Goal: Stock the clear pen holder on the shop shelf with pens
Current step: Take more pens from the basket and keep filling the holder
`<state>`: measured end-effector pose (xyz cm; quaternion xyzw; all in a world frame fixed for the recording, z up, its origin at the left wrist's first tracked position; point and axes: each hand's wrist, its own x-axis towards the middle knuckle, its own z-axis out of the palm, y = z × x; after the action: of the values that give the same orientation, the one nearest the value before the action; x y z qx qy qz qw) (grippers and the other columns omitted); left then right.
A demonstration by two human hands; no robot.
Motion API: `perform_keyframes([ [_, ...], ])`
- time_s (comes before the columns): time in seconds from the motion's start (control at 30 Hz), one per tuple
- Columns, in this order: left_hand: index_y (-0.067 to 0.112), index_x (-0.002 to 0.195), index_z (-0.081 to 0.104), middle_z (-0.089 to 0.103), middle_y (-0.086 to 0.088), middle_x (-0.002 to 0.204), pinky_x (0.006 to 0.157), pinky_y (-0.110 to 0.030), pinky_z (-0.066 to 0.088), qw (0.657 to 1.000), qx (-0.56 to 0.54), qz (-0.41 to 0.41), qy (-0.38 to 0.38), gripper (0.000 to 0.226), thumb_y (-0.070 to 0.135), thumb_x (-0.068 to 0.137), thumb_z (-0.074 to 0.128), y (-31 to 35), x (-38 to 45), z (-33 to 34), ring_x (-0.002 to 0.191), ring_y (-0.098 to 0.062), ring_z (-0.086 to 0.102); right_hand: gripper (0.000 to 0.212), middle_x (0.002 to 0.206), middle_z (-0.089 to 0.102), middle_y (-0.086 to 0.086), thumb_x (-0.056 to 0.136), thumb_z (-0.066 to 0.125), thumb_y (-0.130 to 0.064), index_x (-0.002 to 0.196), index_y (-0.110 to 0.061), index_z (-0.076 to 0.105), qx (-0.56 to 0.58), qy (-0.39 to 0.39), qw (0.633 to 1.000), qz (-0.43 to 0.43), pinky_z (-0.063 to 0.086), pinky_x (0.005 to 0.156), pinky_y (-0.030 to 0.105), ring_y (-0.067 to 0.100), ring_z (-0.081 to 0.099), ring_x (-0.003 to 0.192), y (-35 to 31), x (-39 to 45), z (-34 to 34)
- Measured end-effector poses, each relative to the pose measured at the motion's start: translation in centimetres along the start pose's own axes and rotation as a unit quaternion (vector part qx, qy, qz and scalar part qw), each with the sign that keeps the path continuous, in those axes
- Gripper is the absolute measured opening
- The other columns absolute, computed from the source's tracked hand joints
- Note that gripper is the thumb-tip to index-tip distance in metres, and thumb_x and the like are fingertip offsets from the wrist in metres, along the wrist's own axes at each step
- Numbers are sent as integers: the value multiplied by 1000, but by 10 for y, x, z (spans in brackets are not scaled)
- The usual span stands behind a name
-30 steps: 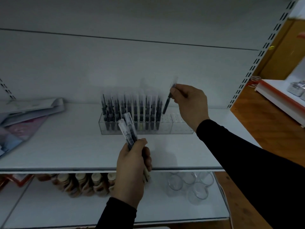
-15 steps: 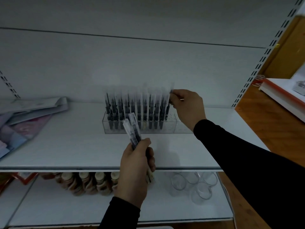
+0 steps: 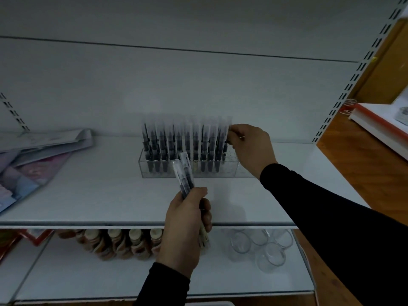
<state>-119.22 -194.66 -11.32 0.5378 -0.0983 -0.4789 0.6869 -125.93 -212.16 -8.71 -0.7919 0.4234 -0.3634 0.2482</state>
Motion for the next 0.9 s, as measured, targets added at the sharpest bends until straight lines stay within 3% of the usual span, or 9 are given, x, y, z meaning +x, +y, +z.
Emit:
perform_keyframes([
  [0.17, 9, 85, 50, 51, -6, 60, 42, -23, 31, 1000, -1, -20, -15, 4, 12, 86, 53, 0, -1, 1, 44, -16, 39, 24, 96, 69, -3, 97, 54, -24, 110, -12, 71, -15, -1, 1000, 9, 40, 68, 2, 9, 63, 86, -2, -2, -5],
  [0.3, 6, 90, 53, 52, -6, 61, 42, -23, 31, 999, 5, -20, -33, 7, 11, 88, 50, -1, -3, 5, 45, -16, 40, 31, 112, 70, 1, 96, 56, -28, 118, -9, 67, -25, 17, 999, 22, 37, 75, 4, 7, 61, 92, 0, -10, -11],
  [0.4, 5, 94, 54, 54, -7, 64, 44, -26, 33, 999, 26, -9, -41, 7, 11, 90, 53, -4, -3, 8, 47, -17, 43, 23, 100, 72, -3, 96, 56, -30, 104, -14, 71, 10, 26, 999, 30, 39, 70, -1, 5, 61, 84, -3, -23, -16],
  [0.5, 2, 99, 58, 62, -8, 69, 47, -29, 37, 998, 30, -3, -54, 11, 11, 93, 54, -6, -6, 11, 52, -18, 46, 22, 84, 73, -4, 94, 59, -35, 84, -20, 71, 103, -43, 990, 82, 54, 79, 22, 13, 68, 81, -3, -42, -19],
  [0.57, 3, 102, 61, 70, -9, 75, 51, -29, 40, 997, 28, -3, -72, 14, 12, 95, 53, -6, -10, 13, 56, -18, 49, 23, 81, 74, 0, 92, 61, -35, 83, -18, 74, 162, -115, 972, 122, 58, 79, 30, 15, 69, 80, -4, -55, -19],
  [0.67, 7, 102, 65, 75, -12, 87, 57, -30, 44, 996, 17, -14, -91, 16, 12, 96, 51, -7, -14, 16, 58, -17, 56, 25, 80, 73, 2, 92, 63, -33, 82, -12, 74, 192, -207, 946, 162, 56, 74, 26, 10, 67, 74, -4, -71, -20],
  [0.77, 8, 106, 66, 74, -15, 97, 58, -28, 51, 995, 5, -22, -98, 20, 11, 97, 49, -7, -16, 18, 61, -18, 62, 29, 81, 73, 9, 93, 63, -27, 88, 0, 71, 265, -270, 904, 200, 54, 79, 27, 15, 68, 73, -2, -78, -23],
  [0.9, 6, 106, 66, 74, -19, 96, 62, -29, 59, 995, -19, -26, -93, 20, 10, 97, 49, -9, -14, 19, 69, -23, 68, 18, 83, 73, 8, 90, 66, -21, 91, -3, 71, 311, -274, 885, 213, 55, 79, 26, 17, 68, 76, -3, -79, -27],
])
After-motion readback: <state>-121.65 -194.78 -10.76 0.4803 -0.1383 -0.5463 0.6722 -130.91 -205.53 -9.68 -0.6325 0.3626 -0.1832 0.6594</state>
